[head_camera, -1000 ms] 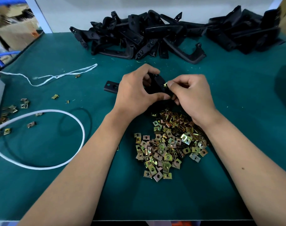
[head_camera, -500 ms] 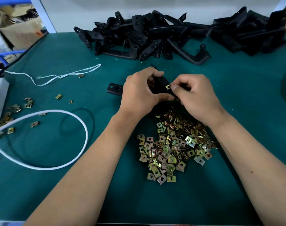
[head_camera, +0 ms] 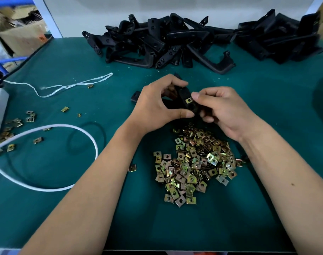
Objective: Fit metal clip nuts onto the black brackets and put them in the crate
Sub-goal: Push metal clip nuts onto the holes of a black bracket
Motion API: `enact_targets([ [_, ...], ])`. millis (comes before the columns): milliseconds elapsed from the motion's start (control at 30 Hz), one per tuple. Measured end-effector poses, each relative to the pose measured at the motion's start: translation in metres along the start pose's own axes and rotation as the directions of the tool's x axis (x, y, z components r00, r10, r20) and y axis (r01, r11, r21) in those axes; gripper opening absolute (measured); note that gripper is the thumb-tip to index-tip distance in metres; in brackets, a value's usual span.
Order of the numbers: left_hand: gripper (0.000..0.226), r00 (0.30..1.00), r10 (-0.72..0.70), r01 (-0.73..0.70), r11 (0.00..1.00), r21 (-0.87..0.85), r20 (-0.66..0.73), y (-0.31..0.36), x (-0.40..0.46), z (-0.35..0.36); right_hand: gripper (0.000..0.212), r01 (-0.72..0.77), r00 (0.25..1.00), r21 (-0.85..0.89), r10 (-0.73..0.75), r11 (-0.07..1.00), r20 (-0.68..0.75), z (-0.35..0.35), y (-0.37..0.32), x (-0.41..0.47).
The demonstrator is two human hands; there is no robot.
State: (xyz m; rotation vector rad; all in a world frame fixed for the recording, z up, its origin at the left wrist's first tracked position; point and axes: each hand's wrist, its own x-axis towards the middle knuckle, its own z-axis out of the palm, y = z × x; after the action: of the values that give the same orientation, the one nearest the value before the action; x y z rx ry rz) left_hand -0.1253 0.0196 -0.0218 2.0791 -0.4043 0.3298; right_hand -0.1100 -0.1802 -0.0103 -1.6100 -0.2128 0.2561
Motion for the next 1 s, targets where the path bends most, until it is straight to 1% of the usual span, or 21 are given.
enact_targets([
  [100, 0.068, 0.999, 0.026, -0.027, 0.999, 0.027, 0.028, 0.002, -0.002, 0.002, 0.016, -0.035, 0.999, -0.022, 0.035, 0.999, 0.01, -0.002, 0.0, -0.001],
  [200, 0.07, 0.999, 0.038, -0.038, 0.998, 0.056, 0.01, 0.004, -0.002, 0.004, 0.015, -0.017, 1.0, -0.052, 0.016, 0.998, -0.021, 0.002, 0.0, -0.002],
  [367, 0.072, 0.999, -0.001, 0.004, 0.998, 0.056, -0.048, 0.005, -0.002, 0.007, 0.025, 0.089, 0.987, -0.241, -0.119, 0.966, -0.112, 0.009, 0.003, -0.006],
  [433, 0.073, 0.998, -0.036, 0.038, 0.998, 0.048, -0.042, 0.003, -0.001, 0.008, 0.025, 0.114, 0.978, -0.297, -0.16, 0.948, -0.134, 0.011, 0.004, -0.006],
  [533, 0.07, 0.997, -0.076, 0.076, 0.997, 0.017, 0.014, 0.001, 0.004, 0.003, 0.029, 0.089, 0.981, -0.351, -0.143, 0.932, -0.129, 0.01, 0.005, -0.005],
  [567, 0.069, 0.996, -0.092, 0.092, 0.996, 0.02, 0.011, 0.0, 0.004, -0.002, 0.03, 0.087, 0.982, -0.361, -0.141, 0.928, -0.125, 0.012, 0.004, -0.005],
  [600, 0.067, 0.994, -0.108, 0.109, 0.994, 0.032, -0.014, -0.003, 0.005, -0.008, 0.029, 0.104, 0.977, -0.375, -0.165, 0.921, -0.133, 0.014, 0.003, -0.006],
  [633, 0.066, 0.991, -0.122, 0.125, 0.991, 0.052, -0.054, -0.006, 0.005, -0.015, 0.027, 0.148, 0.964, -0.415, -0.224, 0.898, -0.141, 0.017, 0.001, -0.008],
  [667, 0.066, 0.986, -0.134, 0.142, 0.987, 0.079, -0.1, -0.01, 0.004, -0.024, 0.024, 0.211, 0.946, -0.479, -0.302, 0.852, -0.121, 0.022, -0.001, -0.011],
  [700, 0.069, 0.979, -0.149, 0.163, 0.982, 0.097, -0.14, -0.015, 0.003, -0.031, 0.019, 0.286, 0.927, -0.538, -0.37, 0.793, -0.053, 0.028, -0.004, -0.016],
  [733, 0.076, 0.971, -0.169, 0.188, 0.977, 0.104, -0.168, -0.019, 0.002, -0.038, 0.015, 0.37, 0.909, -0.569, -0.412, 0.734, 0.061, 0.037, -0.008, -0.021],
  [767, 0.084, 0.964, -0.191, 0.213, 0.971, 0.108, -0.184, -0.022, 0.001, -0.044, 0.012, 0.45, 0.887, -0.568, -0.42, 0.689, 0.193, 0.047, -0.011, -0.027],
  [833, 0.105, 0.955, -0.227, 0.253, 0.96, 0.124, -0.192, -0.024, 0.002, -0.049, 0.01, 0.573, 0.817, -0.543, -0.373, 0.614, 0.44, 0.065, -0.015, -0.036],
  [867, 0.115, 0.953, -0.242, 0.266, 0.956, 0.123, -0.182, -0.024, 0.002, -0.049, 0.013, 0.62, 0.774, -0.535, -0.335, 0.574, 0.538, 0.074, -0.015, -0.039],
  [933, 0.128, 0.952, -0.259, 0.279, 0.953, 0.121, -0.162, -0.025, 0.003, -0.049, 0.021, 0.675, 0.706, -0.518, -0.256, 0.525, 0.66, 0.089, -0.014, -0.043],
  [1000, 0.133, 0.95, -0.271, 0.29, 0.95, 0.116, -0.154, -0.028, 0.003, -0.05, 0.021, 0.691, 0.675, -0.513, -0.2, 0.509, 0.711, 0.1, -0.012, -0.045],
])
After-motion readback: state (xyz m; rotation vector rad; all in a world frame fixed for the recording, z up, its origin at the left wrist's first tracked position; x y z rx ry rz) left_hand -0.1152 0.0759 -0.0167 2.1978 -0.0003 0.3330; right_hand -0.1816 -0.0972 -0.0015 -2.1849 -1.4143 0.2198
